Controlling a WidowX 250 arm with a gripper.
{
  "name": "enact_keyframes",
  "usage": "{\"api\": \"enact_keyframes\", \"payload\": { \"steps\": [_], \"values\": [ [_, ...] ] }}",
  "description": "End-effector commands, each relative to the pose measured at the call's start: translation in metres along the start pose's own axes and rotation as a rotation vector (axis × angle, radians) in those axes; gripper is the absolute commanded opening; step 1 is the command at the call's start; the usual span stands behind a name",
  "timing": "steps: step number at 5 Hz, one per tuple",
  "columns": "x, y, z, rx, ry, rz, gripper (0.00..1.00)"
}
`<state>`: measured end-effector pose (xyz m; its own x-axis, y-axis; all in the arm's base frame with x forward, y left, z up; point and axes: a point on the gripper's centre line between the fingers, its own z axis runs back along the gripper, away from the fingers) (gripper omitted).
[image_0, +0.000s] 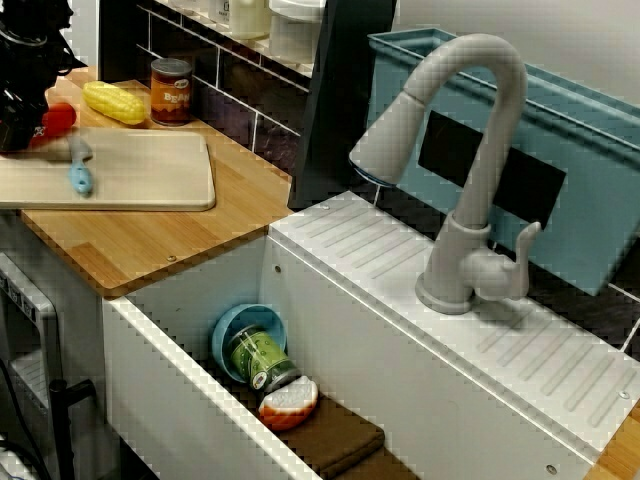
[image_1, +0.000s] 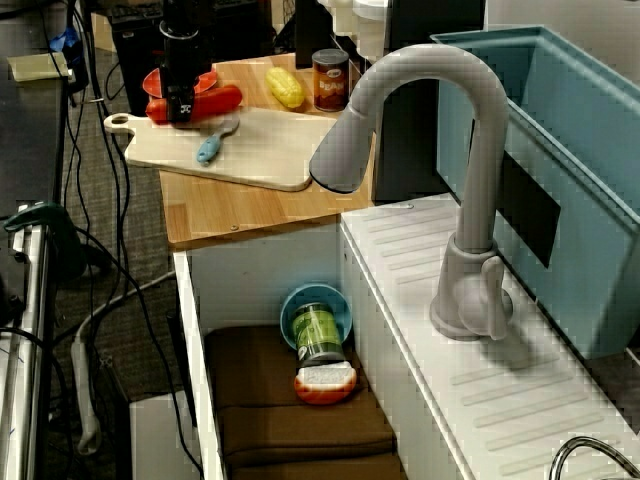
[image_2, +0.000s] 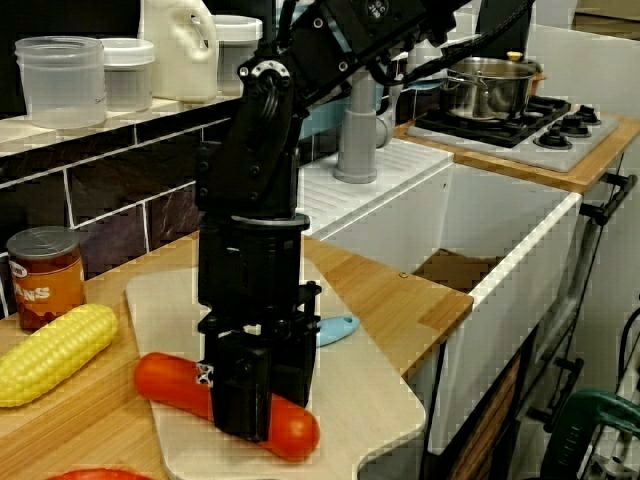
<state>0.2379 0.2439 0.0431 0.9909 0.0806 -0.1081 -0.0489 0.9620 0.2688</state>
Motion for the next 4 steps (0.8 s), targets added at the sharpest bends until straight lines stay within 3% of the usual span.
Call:
{"api": "enact_keyframes", "payload": {
  "steps": [1, 4],
  "values": [
    [0.003, 0.011, 0.023, 0.014, -0.039, 0.007, 0.00],
    [0.009, -0.005, 0.041, 0.014, -0.059, -0.001, 0.00]
  ]
}}
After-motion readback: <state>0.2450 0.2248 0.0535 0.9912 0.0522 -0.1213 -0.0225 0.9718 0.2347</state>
